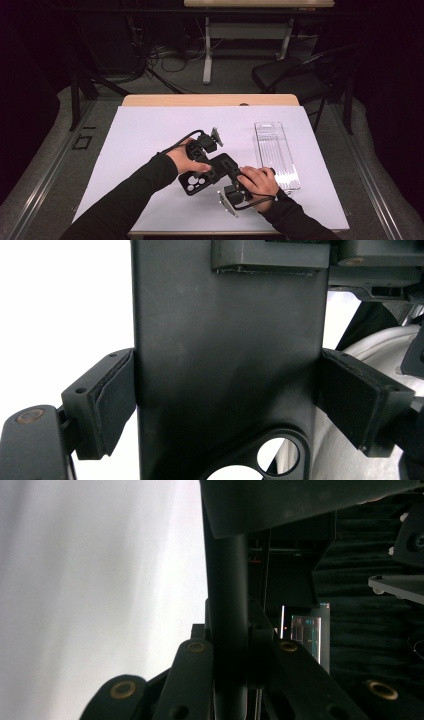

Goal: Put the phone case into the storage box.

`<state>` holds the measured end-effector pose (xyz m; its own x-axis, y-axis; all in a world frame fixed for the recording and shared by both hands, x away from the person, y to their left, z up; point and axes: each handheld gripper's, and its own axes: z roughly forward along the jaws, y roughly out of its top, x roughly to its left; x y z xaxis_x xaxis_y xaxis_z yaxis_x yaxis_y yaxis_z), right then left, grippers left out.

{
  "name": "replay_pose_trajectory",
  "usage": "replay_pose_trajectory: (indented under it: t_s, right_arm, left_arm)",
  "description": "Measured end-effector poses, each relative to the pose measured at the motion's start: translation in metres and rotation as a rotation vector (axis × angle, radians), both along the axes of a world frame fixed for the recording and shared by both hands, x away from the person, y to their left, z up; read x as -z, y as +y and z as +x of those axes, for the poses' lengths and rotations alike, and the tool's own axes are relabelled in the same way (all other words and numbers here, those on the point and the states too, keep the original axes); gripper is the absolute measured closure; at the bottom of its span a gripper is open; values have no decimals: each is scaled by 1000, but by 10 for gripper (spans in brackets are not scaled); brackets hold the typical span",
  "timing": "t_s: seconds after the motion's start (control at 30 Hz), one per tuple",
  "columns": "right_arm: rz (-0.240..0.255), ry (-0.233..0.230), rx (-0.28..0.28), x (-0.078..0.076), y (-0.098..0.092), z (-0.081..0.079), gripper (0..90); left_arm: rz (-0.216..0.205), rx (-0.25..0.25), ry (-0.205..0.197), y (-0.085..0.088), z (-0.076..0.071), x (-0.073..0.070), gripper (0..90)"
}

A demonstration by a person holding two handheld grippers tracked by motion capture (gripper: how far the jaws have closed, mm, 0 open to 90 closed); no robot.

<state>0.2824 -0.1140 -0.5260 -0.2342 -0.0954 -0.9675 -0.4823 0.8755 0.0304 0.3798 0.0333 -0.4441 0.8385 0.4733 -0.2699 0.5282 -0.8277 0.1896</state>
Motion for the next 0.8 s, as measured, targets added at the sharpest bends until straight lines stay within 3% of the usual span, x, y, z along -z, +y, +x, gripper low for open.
replay_pose_trajectory:
  t_s: [0.53,0.63,0.8]
  right_arm:
    - [2,-6,6,-1,0,0,857]
    - [7,-6,5,0,-1,0,857]
    - [5,-2,8,0,-1,0,857]
  left_arm:
    - [-5,-13,-6,-1,-1,0,123]
    - [-2,-21,-14,0,-1,1,72]
    - [-7,-24,-20,0,-1,1,61]
